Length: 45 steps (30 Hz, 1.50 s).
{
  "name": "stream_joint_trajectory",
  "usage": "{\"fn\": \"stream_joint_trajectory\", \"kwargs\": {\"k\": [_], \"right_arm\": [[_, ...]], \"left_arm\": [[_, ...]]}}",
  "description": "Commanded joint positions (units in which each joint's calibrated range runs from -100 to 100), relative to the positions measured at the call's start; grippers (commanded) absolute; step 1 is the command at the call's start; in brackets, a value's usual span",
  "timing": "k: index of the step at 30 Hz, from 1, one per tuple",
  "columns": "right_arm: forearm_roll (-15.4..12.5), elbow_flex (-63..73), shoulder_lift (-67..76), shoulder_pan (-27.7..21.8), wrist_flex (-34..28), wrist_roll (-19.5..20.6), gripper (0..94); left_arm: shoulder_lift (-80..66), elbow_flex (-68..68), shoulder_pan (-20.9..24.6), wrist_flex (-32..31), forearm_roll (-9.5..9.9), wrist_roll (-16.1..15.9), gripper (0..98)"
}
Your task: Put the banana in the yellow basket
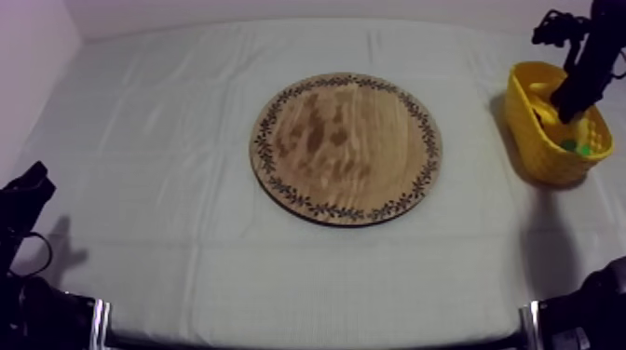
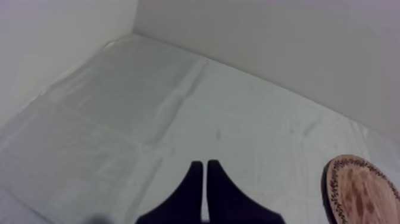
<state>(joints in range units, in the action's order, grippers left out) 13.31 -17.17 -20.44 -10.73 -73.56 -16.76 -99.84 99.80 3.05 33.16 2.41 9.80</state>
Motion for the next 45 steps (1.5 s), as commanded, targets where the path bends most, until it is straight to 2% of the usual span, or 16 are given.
{"fn": "stream_joint_trajectory", "kwargs": {"k": [1, 6, 10, 14, 21, 29, 36, 45], "right_arm": [[0.2, 0.21, -0.29, -0.15, 0.49, 0.2, 42.3], [-0.25, 1.59, -0.67, -0.61, 0.24, 0.28, 66.8], [-0.5, 1.77, 0.03, -0.63, -0.07, 0.16, 80.7], [-0.73, 1.27, 1.44, -0.29, -0.4, -0.15, 86.2], [-1.2, 0.87, 5.1, 0.05, -1.23, -0.72, 87.9], [-3.45, 0.82, 14.3, -0.15, -3.89, -3.1, 81.9], [-5.96, -3.06, 25.12, -0.34, -3.16, -5.01, 66.0], [-9.12, -14.01, 41.83, -1.76, 4.1, -4.68, 44.0]], "left_arm": [[0.02, -0.02, 0.02, -0.01, 0.01, 0.0, 0.1], [0.02, -0.02, 0.02, -0.01, 0.01, 0.0, 0.1], [0.02, -0.02, 0.02, -0.01, 0.01, 0.0, 0.1], [0.02, -0.02, 0.02, -0.01, 0.01, 0.01, 0.1], [0.02, -0.02, 0.02, -0.01, 0.01, 0.01, 0.1], [0.02, -0.02, 0.02, -0.01, 0.01, 0.04, 0.1], [0.02, -0.02, 0.02, -0.01, 0.01, 0.04, 0.1], [0.02, -0.02, 0.02, -0.01, 0.01, 0.01, 0.1]]}}
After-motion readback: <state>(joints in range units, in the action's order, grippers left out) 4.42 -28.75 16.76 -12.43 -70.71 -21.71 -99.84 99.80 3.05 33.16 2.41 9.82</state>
